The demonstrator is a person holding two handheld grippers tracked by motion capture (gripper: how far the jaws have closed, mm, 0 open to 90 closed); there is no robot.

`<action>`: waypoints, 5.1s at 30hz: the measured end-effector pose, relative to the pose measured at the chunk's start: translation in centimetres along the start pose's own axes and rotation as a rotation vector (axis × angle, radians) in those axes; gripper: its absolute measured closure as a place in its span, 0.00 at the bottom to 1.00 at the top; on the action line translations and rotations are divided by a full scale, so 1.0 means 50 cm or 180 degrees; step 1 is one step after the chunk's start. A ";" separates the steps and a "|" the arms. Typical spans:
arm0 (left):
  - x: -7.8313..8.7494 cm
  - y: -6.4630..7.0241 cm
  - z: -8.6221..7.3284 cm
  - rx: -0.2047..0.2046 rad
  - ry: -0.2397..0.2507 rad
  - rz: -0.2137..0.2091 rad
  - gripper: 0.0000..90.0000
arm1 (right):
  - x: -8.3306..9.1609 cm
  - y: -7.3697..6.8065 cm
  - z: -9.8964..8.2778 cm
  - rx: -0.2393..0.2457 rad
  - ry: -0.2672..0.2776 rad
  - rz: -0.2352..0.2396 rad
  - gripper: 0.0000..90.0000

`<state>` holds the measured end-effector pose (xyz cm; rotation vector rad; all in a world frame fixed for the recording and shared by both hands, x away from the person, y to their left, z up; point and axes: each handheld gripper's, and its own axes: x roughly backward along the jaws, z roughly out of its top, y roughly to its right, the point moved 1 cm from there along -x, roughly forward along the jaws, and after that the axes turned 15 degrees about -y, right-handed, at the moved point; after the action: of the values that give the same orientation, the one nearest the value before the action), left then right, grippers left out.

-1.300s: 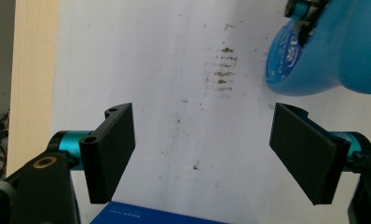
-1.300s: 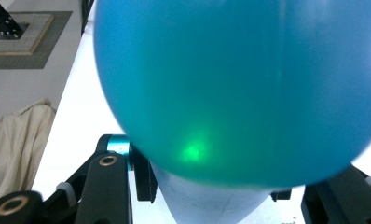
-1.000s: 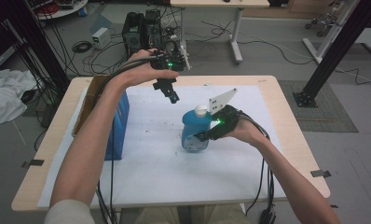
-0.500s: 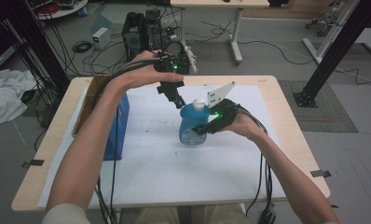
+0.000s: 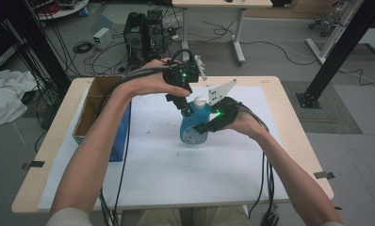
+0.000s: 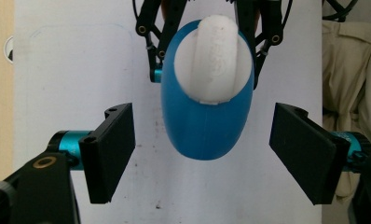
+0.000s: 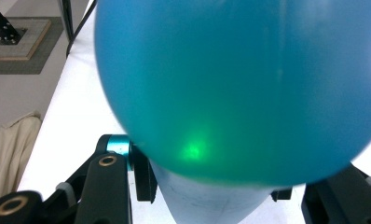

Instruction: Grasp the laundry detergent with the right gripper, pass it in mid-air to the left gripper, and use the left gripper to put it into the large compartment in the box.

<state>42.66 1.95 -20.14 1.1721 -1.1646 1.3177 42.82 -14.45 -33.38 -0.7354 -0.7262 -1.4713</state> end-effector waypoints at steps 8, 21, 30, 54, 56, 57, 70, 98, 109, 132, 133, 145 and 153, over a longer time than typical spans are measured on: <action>-0.027 0.006 0.020 -0.0052 -0.0019 -0.0041 0.25 | 0.003 0.004 0.002 -0.0012 -0.0008 0.0015 0.52; -0.061 0.003 0.037 -0.0038 -0.0088 -0.0058 0.25 | -0.002 0.013 0.008 -0.0025 -0.0088 0.0031 0.52; -0.070 0.004 0.041 -0.0025 -0.0115 -0.0061 0.25 | -0.003 0.014 0.008 -0.0032 -0.0086 0.0032 0.52; -0.101 -0.001 0.049 0.0024 -0.0197 -0.0036 0.28 | -0.005 0.014 0.008 -0.0064 -0.0093 0.0032 0.52; -0.103 -0.001 0.048 0.0017 -0.0207 -0.0051 0.28 | -0.004 0.015 0.008 -0.0060 -0.0086 0.0024 0.52; -0.102 -0.001 0.049 0.0017 -0.0204 -0.0052 0.30 | -0.005 0.013 0.008 -0.0080 -0.0089 0.0038 0.52; -0.100 -0.001 0.046 0.0049 -0.0170 -0.0030 0.34 | -0.006 0.013 0.009 -0.0081 -0.0095 0.0025 0.52; -0.103 0.001 0.048 0.0030 -0.0194 -0.0035 0.41 | -0.008 0.012 0.010 -0.0063 -0.0107 0.0050 0.52; -0.103 0.000 0.048 0.0027 -0.0194 -0.0032 0.42 | -0.008 0.010 0.010 -0.0053 -0.0080 0.0060 0.51; -0.107 0.007 0.053 -0.0012 -0.0234 -0.0017 0.42 | -0.013 0.010 0.011 -0.0095 -0.0014 0.0136 0.44; -0.107 0.007 0.053 -0.0012 -0.0234 -0.0017 0.42 | -0.013 0.010 0.011 -0.0095 -0.0014 0.0136 0.44; -0.102 0.005 0.042 0.0016 -0.0228 -0.0001 0.42 | -0.018 0.012 0.006 -0.0172 -0.0039 0.0159 0.36; -0.101 0.007 0.042 0.0016 -0.0224 -0.0001 0.42 | -0.016 0.012 0.005 -0.0172 -0.0062 0.0127 0.34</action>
<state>42.70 -0.51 -25.04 1.2307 -1.2121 1.2887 43.47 -13.77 -33.87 -0.8022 -0.6852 -1.4539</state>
